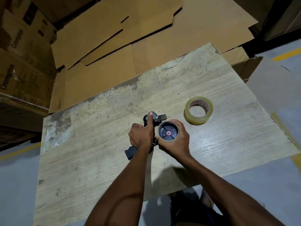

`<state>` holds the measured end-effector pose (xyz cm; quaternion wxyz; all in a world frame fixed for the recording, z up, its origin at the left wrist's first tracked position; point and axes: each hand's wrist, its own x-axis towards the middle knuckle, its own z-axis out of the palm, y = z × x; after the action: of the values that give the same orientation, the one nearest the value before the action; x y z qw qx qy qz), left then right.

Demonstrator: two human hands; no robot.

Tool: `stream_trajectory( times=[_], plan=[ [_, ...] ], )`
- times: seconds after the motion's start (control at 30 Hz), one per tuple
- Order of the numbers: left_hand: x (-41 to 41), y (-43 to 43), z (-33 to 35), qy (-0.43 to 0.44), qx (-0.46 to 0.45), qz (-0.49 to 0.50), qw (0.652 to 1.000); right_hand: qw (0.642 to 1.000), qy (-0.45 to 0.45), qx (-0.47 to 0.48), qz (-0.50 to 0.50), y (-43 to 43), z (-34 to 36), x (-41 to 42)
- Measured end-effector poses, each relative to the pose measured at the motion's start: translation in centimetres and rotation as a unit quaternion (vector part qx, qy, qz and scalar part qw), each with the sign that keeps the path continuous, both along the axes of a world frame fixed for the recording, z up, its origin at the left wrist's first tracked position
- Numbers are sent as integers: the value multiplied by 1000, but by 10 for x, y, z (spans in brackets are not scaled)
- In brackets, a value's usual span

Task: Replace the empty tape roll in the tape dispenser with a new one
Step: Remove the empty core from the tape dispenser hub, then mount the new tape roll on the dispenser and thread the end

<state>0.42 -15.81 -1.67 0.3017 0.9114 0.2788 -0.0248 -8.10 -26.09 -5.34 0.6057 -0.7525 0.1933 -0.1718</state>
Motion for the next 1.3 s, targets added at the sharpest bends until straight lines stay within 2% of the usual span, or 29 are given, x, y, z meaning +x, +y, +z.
stream_trajectory(
  times=[0.27, 0.43, 0.5, 0.63, 0.93, 1.03, 1.17, 1.3],
  plan=[
    [0, 0, -6, -18, 12, 2, 1000, 994, -18, -34, 104, -22, 7, 6],
    [3, -1, -1, 14, 16, -2, 1000, 980, -134, -97, 113, -48, 65, 33],
    [0, -1, 3, 9, 5, -14, 1000, 973, -164, -129, 96, -70, 83, 43],
    [-3, -2, 7, 10, 3, -13, 1000, 978, -135, -143, 71, -100, 80, 29],
    [-5, -2, 13, 23, 21, -27, 999, 985, -122, -124, 20, -121, 85, -9],
    [-7, -4, 15, 30, 22, -30, 999, 985, -115, -125, -43, -131, 84, -31],
    [-7, -3, 13, 39, 29, -27, 998, 962, -89, -200, -165, -145, 67, -57],
    [-10, -4, 15, 52, 28, -17, 998, 955, -7, -222, -197, -159, 32, -85]
  ],
)
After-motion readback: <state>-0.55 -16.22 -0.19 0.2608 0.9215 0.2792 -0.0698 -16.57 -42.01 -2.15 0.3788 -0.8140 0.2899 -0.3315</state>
